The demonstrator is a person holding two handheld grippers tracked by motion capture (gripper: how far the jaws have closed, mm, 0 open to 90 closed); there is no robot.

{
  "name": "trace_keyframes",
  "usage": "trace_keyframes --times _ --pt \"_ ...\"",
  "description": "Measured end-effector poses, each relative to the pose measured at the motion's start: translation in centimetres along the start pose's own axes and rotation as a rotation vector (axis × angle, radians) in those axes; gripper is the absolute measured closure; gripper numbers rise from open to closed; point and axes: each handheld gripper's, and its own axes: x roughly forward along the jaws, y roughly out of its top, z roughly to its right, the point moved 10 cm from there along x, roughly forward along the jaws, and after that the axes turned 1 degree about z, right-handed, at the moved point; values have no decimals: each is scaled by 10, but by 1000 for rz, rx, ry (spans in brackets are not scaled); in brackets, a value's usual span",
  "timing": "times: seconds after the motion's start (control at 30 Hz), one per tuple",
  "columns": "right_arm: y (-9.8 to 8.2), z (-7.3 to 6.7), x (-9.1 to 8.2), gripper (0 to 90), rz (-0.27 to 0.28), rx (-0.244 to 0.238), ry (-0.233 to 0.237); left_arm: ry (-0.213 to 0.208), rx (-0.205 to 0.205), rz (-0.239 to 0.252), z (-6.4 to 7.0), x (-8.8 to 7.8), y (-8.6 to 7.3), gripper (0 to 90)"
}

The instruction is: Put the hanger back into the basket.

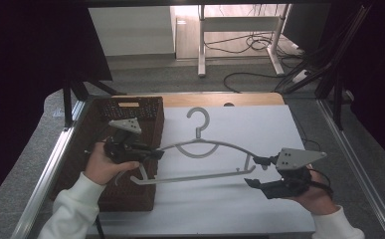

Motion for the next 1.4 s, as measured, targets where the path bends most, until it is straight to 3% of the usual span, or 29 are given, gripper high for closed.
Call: trace_keyframes --times 0.27,0.67,0.97,1.4 --pt "-27 4 16 332 -56 39 -6 94 -22 84 -11 -26 -6 811" --pt "-48 21 25 333 -93 118 -46 167 -63 156 -27 -56 -23 811" --pt "-64 39 30 341 -149 213 -134 230 -96 190 -41 -81 -46 811" --pt "-73 46 34 341 -177 254 -156 347 -194 247 -69 -124 -86 810"
